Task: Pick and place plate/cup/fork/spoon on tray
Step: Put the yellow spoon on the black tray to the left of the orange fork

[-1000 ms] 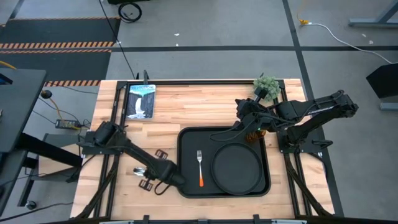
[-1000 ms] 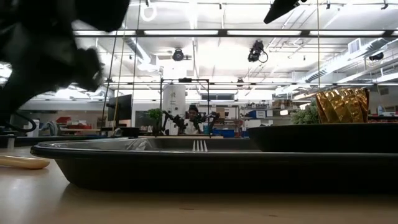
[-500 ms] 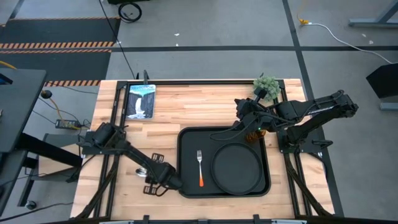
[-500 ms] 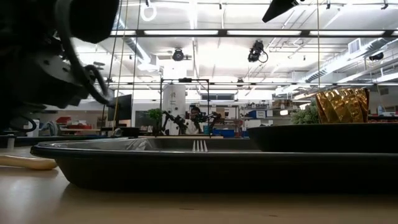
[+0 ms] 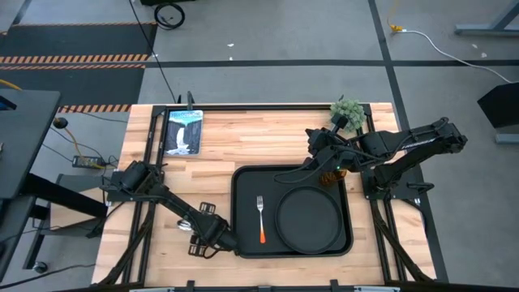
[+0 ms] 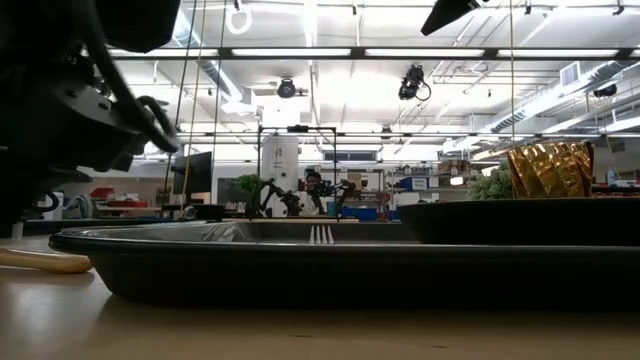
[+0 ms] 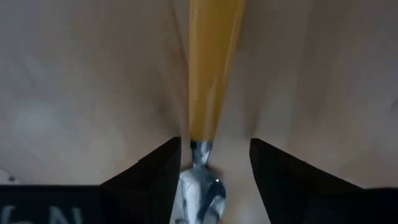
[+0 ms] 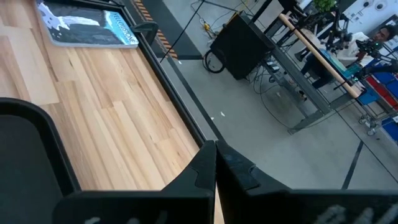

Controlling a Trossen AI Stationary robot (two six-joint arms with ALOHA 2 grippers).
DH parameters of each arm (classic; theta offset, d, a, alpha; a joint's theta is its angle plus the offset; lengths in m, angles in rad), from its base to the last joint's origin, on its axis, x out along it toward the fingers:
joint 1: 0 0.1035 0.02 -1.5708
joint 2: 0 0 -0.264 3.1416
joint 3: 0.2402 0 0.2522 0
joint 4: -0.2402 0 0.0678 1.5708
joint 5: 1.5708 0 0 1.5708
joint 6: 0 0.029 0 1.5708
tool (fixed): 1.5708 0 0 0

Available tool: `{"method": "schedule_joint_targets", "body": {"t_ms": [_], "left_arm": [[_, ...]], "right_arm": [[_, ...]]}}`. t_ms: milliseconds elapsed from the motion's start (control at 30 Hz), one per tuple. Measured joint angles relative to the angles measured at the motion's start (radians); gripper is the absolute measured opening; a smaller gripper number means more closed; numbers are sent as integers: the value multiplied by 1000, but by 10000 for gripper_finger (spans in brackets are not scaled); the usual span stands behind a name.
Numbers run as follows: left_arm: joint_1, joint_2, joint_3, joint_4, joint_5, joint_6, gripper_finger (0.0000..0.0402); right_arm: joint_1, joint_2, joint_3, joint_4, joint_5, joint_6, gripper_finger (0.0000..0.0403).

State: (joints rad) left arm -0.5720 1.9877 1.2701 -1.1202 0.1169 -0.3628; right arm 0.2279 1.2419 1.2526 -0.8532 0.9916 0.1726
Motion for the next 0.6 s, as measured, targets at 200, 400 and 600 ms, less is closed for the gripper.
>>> {"method": "schedule_joint_targets", "body": {"t_ms": [200, 400, 600], "left_arm": [[-5, 0, 0, 55, -3, 5, 186], [-3, 0, 0, 66, -14, 12, 132], [-3, 0, 0, 70, -20, 91, 64]], "right_arm": [[0, 0, 0, 0, 0, 0, 10], [0, 0, 0, 0, 0, 0, 10], [0, 0, 0, -1, 0, 0, 10]]}}
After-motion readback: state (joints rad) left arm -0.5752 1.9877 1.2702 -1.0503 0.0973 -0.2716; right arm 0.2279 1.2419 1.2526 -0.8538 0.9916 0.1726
